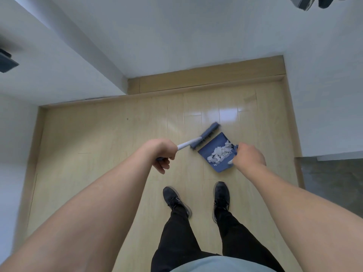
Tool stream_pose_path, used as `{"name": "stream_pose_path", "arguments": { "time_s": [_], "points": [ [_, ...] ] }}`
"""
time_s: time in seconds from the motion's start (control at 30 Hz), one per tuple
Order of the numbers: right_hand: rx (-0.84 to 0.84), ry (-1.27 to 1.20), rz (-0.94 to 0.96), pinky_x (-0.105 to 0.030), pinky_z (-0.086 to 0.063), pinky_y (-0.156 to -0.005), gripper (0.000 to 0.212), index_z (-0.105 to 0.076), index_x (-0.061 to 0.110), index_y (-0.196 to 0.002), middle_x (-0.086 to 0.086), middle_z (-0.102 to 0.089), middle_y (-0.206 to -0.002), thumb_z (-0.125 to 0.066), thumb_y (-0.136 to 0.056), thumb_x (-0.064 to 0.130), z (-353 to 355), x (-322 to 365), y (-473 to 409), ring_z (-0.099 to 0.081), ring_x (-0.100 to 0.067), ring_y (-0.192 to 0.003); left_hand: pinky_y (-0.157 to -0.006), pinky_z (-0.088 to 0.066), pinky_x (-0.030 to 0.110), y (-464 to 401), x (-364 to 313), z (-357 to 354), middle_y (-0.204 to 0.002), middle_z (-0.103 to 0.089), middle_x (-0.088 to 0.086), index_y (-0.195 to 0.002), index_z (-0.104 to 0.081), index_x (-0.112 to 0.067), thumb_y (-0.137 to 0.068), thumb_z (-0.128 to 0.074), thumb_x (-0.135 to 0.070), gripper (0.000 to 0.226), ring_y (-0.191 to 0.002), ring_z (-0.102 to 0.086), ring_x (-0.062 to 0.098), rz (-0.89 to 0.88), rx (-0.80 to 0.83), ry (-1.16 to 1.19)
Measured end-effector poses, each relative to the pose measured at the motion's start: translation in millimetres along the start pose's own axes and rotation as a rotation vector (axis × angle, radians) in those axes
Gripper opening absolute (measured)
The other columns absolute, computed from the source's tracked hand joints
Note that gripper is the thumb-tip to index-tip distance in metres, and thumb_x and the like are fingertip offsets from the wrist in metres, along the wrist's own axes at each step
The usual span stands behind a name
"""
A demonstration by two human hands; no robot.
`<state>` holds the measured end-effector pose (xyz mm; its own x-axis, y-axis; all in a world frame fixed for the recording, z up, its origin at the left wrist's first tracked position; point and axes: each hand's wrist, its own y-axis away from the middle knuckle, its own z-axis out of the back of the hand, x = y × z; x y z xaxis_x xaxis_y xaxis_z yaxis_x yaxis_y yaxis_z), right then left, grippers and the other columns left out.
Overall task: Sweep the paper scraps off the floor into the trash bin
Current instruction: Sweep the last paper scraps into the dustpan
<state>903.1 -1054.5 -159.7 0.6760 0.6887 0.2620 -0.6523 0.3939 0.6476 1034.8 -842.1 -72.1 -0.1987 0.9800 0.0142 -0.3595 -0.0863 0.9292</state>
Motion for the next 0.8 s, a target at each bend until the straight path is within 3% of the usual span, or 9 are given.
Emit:
{"name": "stream_pose_path", "arguments": {
  "time_s": [0.1, 0.23, 0.37, 0.5, 0.57, 0.67, 0.8],
  "points": [
    [0.008, -0.012, 0.014, -0.029, -0.04, -0.065, 0.018, -0.054, 0.011, -0.103, -0.012, -0.061, -0.105, -0.054, -0.084, 0.01, 0.3, -0.8, 0.0, -0.055, -0.029, -0.084, -0.064, -0.061, 0.04, -11.4, -4.0, -12.6, -0.078, -0.068, 0.02, -0.113, -0.043, -0.001, -0.097, -0.036, -0.005, 0.018, -0.057, -0.068, 0.028, 0.007, -0.022, 0.113],
    [-0.008, -0.004, 0.015, -0.03, -0.04, -0.064, 0.021, -0.053, 0.01, -0.104, -0.012, -0.061, -0.104, -0.052, -0.084, 0.008, -0.3, -2.2, -3.0, -0.051, -0.028, -0.079, -0.071, -0.059, 0.036, -30.8, -0.4, -31.4, -0.066, -0.055, 0.012, -0.115, -0.046, 0.003, -0.091, -0.036, -0.001, 0.027, -0.04, -0.06, 0.023, 0.027, -0.061, 0.177],
    [-0.008, 0.006, 0.011, -0.031, -0.04, -0.065, 0.02, -0.051, 0.01, -0.104, -0.012, -0.061, -0.104, -0.051, -0.084, 0.007, 0.4, 2.9, -7.9, -0.053, -0.029, -0.081, -0.058, -0.056, 0.029, -28.4, 0.8, -51.4, -0.07, -0.056, 0.01, -0.114, -0.051, 0.003, -0.088, -0.041, -0.003, 0.028, -0.041, -0.055, 0.019, 0.017, -0.01, 0.066],
    [-0.007, 0.021, -0.015, -0.03, -0.041, -0.066, 0.025, -0.05, 0.01, -0.111, -0.012, -0.062, -0.107, -0.054, -0.085, 0.008, 3.7, 8.3, -8.3, -0.06, -0.031, -0.093, -0.053, -0.052, 0.026, -14.4, -2.2, -45.8, -0.062, -0.052, 0.007, -0.096, -0.055, -0.002, -0.088, -0.046, -0.004, 0.012, -0.044, -0.049, 0.018, -0.015, 0.048, -0.032],
    [-0.002, 0.03, -0.009, -0.03, -0.042, -0.065, 0.025, -0.05, 0.009, -0.111, -0.012, -0.062, -0.107, -0.053, -0.086, 0.007, 4.7, 9.7, -6.3, -0.058, -0.03, -0.089, -0.049, -0.051, 0.026, -9.6, 0.6, -28.6, -0.06, -0.049, 0.007, -0.093, -0.055, -0.003, -0.09, -0.05, -0.004, 0.005, -0.045, -0.045, 0.017, -0.015, 0.052, -0.032],
    [0.005, 0.042, -0.013, -0.03, -0.042, -0.065, 0.026, -0.049, 0.009, -0.11, -0.012, -0.062, -0.107, -0.055, -0.085, 0.006, 8.1, 10.1, -4.2, -0.049, -0.028, -0.08, -0.048, -0.051, 0.027, -4.6, 3.0, -6.4, -0.059, -0.048, 0.007, -0.092, -0.053, -0.004, -0.093, -0.051, -0.007, 0.003, -0.046, -0.043, 0.017, 0.004, 0.022, -0.022],
    [0.031, 0.014, 0.019, -0.03, -0.041, -0.065, 0.027, -0.049, 0.008, -0.111, -0.012, -0.06, -0.108, -0.054, -0.084, 0.007, 8.2, 6.3, -5.6, -0.05, -0.028, -0.08, -0.045, -0.05, 0.025, -7.7, -4.4, -2.2, -0.056, -0.047, 0.008, -0.094, -0.053, -0.003, -0.093, -0.046, -0.006, 0.007, -0.043, -0.044, 0.019, 0.002, -0.063, -0.045]
  ]
}}
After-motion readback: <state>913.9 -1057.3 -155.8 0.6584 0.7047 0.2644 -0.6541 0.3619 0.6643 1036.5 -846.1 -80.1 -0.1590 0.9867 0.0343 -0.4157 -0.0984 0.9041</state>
